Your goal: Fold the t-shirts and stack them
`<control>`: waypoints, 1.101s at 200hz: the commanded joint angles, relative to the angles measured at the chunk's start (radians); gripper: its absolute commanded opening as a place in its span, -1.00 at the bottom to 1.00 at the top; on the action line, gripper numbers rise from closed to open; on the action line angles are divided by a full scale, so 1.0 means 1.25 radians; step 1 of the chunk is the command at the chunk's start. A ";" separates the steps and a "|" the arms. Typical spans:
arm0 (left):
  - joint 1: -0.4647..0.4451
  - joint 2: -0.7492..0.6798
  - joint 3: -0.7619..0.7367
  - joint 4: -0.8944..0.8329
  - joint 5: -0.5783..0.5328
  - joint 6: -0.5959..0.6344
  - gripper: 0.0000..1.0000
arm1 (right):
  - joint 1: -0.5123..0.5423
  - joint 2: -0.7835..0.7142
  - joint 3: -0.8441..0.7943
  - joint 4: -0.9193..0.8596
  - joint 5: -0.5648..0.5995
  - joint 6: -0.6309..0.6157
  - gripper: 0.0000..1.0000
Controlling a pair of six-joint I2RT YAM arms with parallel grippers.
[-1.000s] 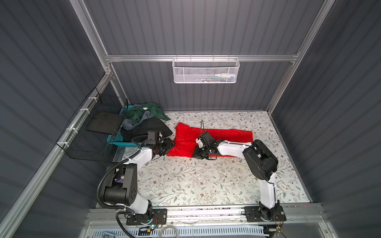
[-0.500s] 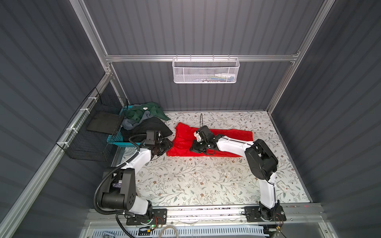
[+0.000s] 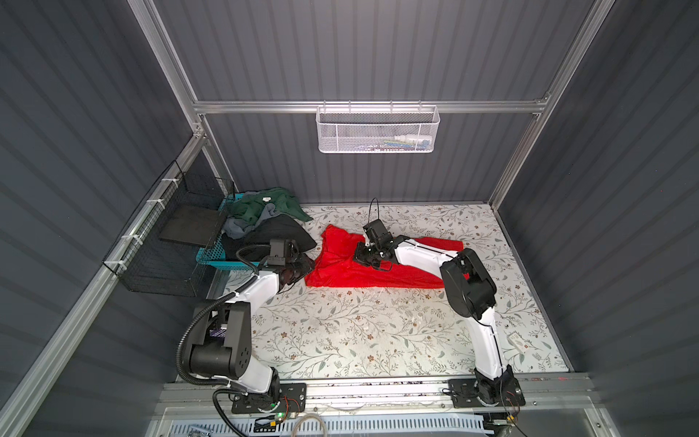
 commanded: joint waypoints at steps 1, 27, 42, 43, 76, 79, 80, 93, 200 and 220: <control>-0.002 0.020 0.019 0.015 0.021 0.028 -0.01 | -0.014 0.030 0.061 -0.034 0.021 0.006 -1.00; -0.006 0.016 0.017 0.013 0.032 0.061 0.00 | -0.032 0.047 0.068 -0.011 0.001 0.032 -1.00; -0.009 0.007 0.008 0.011 0.025 0.075 0.00 | -0.039 0.047 0.063 0.001 0.003 0.039 -1.00; -0.009 0.007 0.008 0.011 0.024 0.077 -0.01 | -0.039 0.047 0.064 0.001 0.003 0.039 -1.00; -0.028 -0.001 0.004 0.011 0.026 0.127 0.00 | -0.047 0.064 0.102 0.006 -0.004 0.030 -1.00; -0.030 0.000 0.006 0.010 0.028 0.131 0.00 | -0.048 0.066 0.110 0.004 -0.003 0.027 -1.00; -0.031 0.000 0.006 0.009 0.028 0.132 0.00 | -0.047 0.067 0.113 0.003 -0.004 0.026 -1.00; -0.040 0.008 0.016 0.001 0.027 0.143 0.00 | -0.049 0.082 0.147 -0.011 -0.004 0.011 -1.00; -0.148 0.042 0.060 0.008 -0.005 0.258 0.07 | -0.072 0.143 0.290 -0.117 0.002 -0.058 -0.55; -0.156 0.060 0.068 0.025 0.004 0.269 0.07 | -0.089 0.116 0.273 -0.117 0.004 -0.071 -0.50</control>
